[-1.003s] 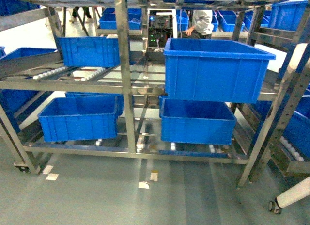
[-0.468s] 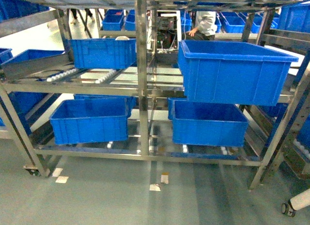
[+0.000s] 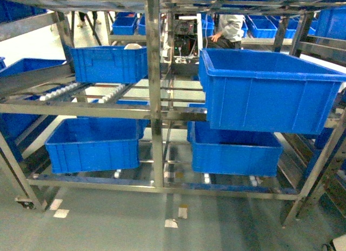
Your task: Place green bowl on second shelf with right arm
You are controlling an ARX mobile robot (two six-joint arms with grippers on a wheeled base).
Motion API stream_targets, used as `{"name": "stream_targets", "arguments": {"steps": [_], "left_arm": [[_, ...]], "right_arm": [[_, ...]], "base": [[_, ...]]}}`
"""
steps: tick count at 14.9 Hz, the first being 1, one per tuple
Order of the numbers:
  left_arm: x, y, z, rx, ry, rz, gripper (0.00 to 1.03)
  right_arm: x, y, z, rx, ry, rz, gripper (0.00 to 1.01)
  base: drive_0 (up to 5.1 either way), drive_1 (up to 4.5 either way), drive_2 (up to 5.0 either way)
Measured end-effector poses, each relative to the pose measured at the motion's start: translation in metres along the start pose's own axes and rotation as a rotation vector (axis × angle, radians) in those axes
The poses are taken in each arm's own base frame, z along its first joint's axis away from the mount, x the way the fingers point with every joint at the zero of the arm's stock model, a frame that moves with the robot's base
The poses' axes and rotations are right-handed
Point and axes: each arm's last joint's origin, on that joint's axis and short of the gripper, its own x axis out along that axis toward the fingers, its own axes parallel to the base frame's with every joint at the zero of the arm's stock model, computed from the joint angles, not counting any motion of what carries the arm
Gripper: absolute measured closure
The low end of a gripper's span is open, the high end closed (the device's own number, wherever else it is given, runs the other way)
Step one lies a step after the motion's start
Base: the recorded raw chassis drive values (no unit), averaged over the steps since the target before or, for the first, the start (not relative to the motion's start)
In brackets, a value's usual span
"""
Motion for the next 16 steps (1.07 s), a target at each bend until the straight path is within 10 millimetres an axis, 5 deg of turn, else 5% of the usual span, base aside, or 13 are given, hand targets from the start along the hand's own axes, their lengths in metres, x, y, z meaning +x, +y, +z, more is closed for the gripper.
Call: {"name": "stream_targets", "arguments": {"steps": [16], "left_arm": [[0.0, -0.0001, 0.0001, 0.0, -0.001, -0.001, 0.05]], "right_arm": [[0.0001, -0.0002, -0.0008, 0.002, 0.003, -0.001, 0.99]], "base": [[-4.6, 2.6, 2.1]]}}
